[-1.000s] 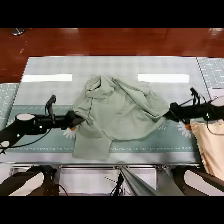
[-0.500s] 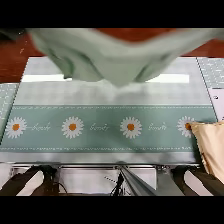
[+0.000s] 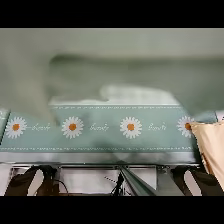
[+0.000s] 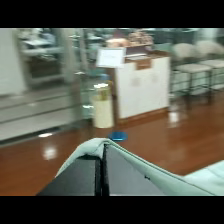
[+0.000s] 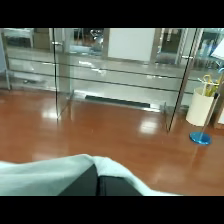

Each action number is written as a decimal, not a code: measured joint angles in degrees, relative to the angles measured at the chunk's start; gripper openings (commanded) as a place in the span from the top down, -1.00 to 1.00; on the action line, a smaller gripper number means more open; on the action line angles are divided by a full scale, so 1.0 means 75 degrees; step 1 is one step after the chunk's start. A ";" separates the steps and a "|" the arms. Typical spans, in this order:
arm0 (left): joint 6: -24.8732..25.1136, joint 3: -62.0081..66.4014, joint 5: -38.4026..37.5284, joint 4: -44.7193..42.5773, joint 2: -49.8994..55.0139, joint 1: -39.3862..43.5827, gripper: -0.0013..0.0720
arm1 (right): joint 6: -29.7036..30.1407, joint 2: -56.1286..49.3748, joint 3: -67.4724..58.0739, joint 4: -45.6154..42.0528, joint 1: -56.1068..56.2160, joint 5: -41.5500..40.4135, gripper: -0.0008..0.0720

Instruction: Fold the shirts.

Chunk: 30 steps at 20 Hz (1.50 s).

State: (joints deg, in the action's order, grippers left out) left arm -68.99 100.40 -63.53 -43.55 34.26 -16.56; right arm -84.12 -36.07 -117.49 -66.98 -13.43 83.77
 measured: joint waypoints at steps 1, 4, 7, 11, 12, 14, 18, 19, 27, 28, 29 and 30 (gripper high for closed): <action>-0.0146 0.0026 -0.0221 -0.0469 -0.0143 -0.0012 0.91 | -0.0017 0.0093 0.0009 -0.0041 0.0000 0.0184 0.92; -0.0504 -0.0184 -0.0787 -0.1332 -0.0405 -0.0029 0.91 | -0.0026 0.0233 0.0431 -0.0087 0.0000 0.0469 0.92; -0.0664 -0.1093 -0.0959 -0.1629 -0.0455 -0.0032 0.91 | -0.0023 0.0259 0.1440 0.0076 0.0000 0.0498 0.92; -0.0417 -0.3366 -0.0446 -0.1177 -0.0350 -0.0032 0.91 | 0.0259 0.0061 0.3590 0.0635 0.0000 -0.0029 0.92; -0.0221 -0.4042 -0.0166 -0.0848 -0.0259 -0.0032 0.91 | 0.0353 -0.0085 0.4124 0.0746 0.0000 -0.0248 0.92; 0.0172 -0.5167 0.0612 -0.0192 0.0026 -0.0029 0.91 | 0.0568 -0.0618 0.5085 0.0985 0.0003 -0.0822 0.92; 0.0667 -0.6146 0.1810 0.0632 0.1137 -0.0006 0.91 | 0.1154 -0.2378 0.5820 0.1769 0.0015 -0.2031 0.92; 0.0720 -0.6181 0.1950 0.0784 0.1472 0.0029 0.91 | 0.1291 -0.2882 0.5837 0.2063 0.0015 -0.2331 0.92; 0.0863 -0.5654 0.2448 0.1947 0.4039 0.0580 -0.96 | 0.1888 -0.6376 0.5240 0.5062 -0.0006 -0.3445 -0.77; 0.0860 -0.5616 0.2393 0.2113 0.4173 0.0551 -0.95 | 0.1897 -0.6557 0.5202 0.5284 -0.0041 -0.3456 -0.77; 0.0831 -0.5581 0.2177 0.2200 0.4281 0.0449 -0.95 | 0.1909 -0.6665 0.5170 0.5473 -0.0125 -0.3363 -0.77; 0.0816 -0.5540 0.1973 0.2186 0.4357 0.0259 -0.95 | 0.1920 -0.6709 0.5152 0.5543 -0.0274 -0.3255 -0.77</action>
State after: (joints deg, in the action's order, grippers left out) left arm -62.87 58.85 -48.73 -27.16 66.94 -14.61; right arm -69.71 -86.39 -78.85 -25.41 -15.49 59.35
